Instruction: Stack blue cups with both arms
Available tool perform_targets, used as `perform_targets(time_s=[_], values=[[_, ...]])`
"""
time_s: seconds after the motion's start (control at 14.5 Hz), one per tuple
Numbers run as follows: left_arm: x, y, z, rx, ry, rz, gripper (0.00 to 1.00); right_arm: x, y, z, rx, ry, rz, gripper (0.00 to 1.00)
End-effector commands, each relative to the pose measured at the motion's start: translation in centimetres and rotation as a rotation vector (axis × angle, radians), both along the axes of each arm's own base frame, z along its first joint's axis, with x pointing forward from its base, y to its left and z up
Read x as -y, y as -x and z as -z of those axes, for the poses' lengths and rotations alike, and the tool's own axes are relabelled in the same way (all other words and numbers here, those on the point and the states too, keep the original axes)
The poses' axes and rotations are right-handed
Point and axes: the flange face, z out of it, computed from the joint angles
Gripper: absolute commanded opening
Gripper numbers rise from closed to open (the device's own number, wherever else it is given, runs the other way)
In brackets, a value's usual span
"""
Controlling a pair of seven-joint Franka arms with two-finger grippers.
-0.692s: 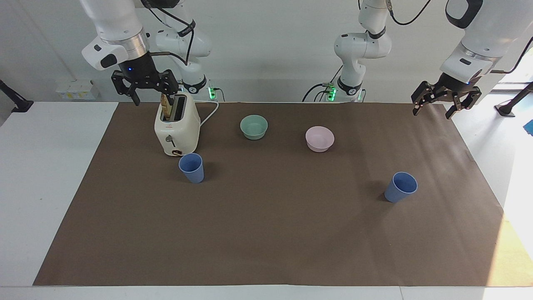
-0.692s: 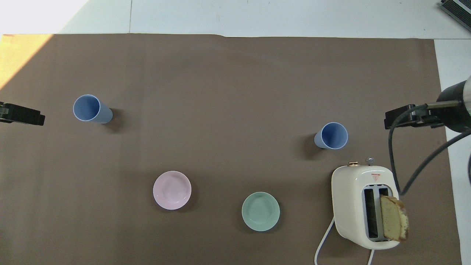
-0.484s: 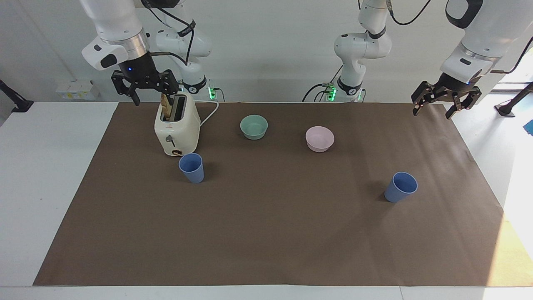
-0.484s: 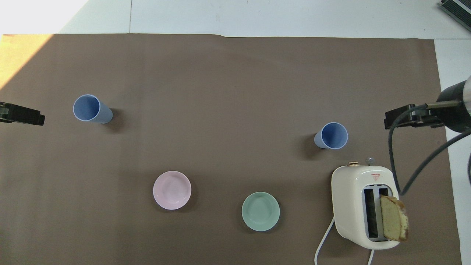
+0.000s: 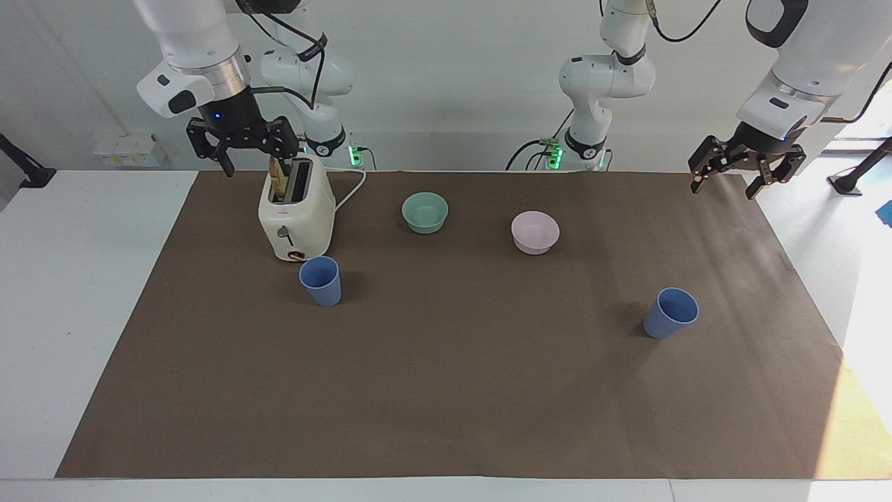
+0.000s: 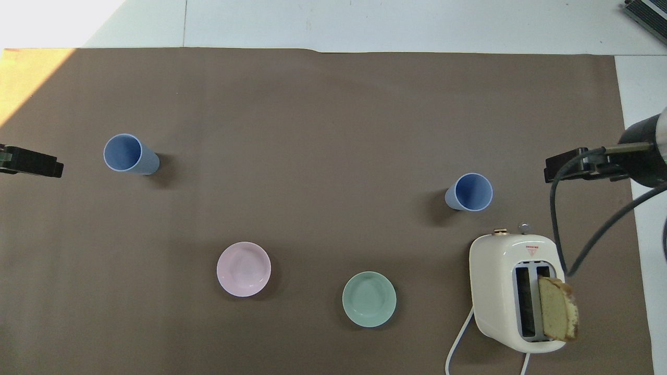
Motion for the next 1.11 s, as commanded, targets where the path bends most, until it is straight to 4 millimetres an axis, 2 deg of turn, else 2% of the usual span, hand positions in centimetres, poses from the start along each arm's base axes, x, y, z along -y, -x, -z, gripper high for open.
perform_targets(time_s=[0.0, 1.04], values=[[-0.37, 0.71, -0.17, -0.003, 0.008, -0.017, 1.0, 0.17, -0.01, 0.08, 0.008, -0.02, 0.019, 1.0], [-0.54, 0.93, -0.15, -0.014, 0.008, -0.019, 1.0, 0.17, -0.01, 0.16, 0.006, -0.02, 0.019, 1.0]])
